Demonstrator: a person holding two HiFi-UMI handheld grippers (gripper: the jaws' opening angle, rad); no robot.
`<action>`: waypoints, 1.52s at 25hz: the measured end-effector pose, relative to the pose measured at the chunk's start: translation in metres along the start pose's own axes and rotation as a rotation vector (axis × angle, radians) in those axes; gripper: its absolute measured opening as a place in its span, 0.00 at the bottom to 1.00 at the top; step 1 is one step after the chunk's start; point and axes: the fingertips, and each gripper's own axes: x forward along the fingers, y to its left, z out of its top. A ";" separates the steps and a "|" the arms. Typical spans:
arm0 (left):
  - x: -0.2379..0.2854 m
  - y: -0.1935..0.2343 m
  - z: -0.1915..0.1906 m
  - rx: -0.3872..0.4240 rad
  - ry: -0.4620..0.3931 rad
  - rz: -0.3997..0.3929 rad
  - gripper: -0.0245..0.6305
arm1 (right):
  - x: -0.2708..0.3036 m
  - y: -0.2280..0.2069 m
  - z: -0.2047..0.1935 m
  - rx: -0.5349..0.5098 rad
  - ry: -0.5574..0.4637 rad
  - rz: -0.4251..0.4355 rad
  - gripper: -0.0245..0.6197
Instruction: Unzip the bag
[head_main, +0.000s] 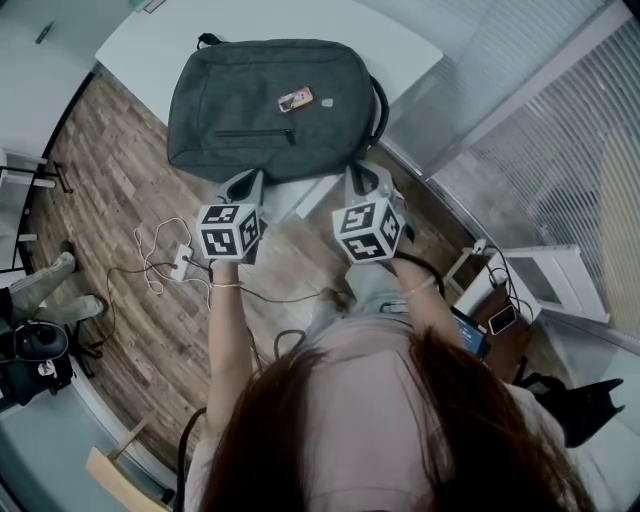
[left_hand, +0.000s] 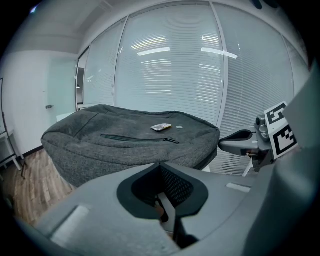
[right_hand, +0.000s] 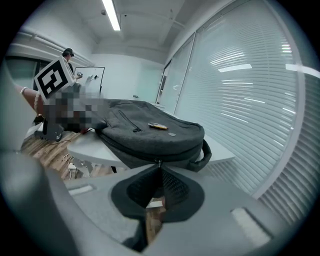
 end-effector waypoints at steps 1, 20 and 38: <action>0.000 0.000 0.000 0.001 0.000 0.001 0.04 | 0.001 -0.003 0.000 -0.001 0.000 0.000 0.06; 0.000 -0.002 0.001 0.026 0.004 0.048 0.04 | 0.008 -0.055 0.006 -0.045 -0.007 0.051 0.06; 0.002 -0.003 0.001 0.035 0.000 0.054 0.04 | 0.018 -0.074 0.011 0.014 0.035 0.204 0.06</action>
